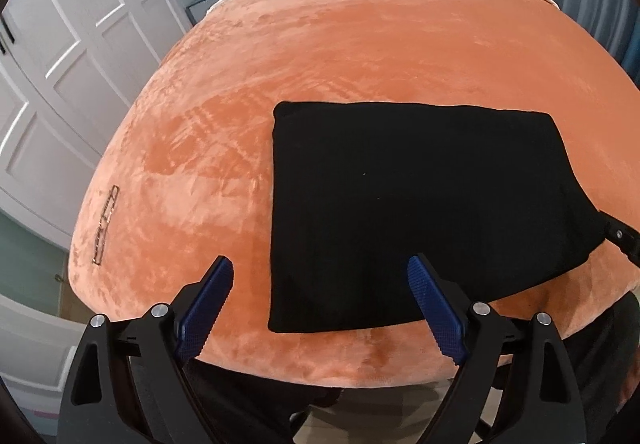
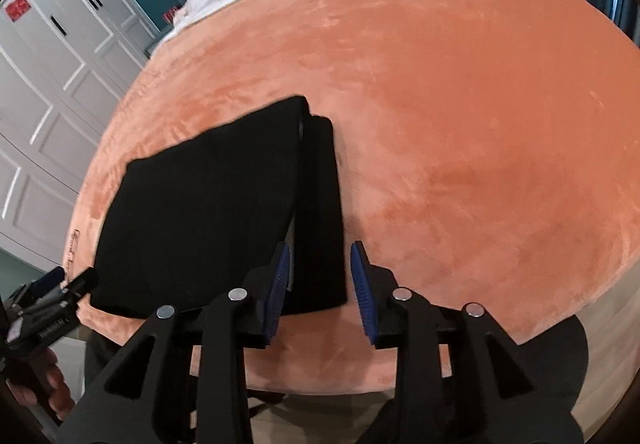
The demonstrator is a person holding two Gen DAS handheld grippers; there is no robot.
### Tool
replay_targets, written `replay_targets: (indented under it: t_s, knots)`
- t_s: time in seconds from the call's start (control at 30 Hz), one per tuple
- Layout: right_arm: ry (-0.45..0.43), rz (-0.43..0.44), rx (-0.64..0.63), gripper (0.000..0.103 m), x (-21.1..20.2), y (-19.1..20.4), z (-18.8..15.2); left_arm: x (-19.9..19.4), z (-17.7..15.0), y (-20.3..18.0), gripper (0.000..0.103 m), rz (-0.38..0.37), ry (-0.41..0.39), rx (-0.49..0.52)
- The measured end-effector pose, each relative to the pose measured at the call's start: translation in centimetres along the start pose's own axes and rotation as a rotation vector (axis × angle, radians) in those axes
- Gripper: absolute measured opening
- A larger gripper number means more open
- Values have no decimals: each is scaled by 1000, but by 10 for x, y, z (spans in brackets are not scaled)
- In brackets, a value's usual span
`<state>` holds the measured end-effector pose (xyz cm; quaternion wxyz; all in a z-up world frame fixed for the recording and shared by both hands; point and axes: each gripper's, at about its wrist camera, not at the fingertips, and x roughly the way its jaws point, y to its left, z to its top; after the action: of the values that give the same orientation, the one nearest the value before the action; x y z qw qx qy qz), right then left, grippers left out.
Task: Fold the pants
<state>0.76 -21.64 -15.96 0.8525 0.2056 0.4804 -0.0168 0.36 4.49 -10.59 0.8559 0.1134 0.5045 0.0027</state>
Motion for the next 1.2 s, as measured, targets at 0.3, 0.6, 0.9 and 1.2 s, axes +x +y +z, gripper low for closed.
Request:
replay_targets:
  t_s: [0.3,0.6,0.9,1.2]
  knots:
    - [-22,54,7,38,-3,14,7,0,1,1,87,-20,41,-29]
    - [-60,48,-6,62,-13,19,3,-2,-1,5,87,-11,48,-42]
    - [-38,9,-87,73,-14,30,4,-1,-1,4,87,-22,52,-42]
    - [43,13,-89,13,7,24,-17,1,-7,13,87,33,44,-25]
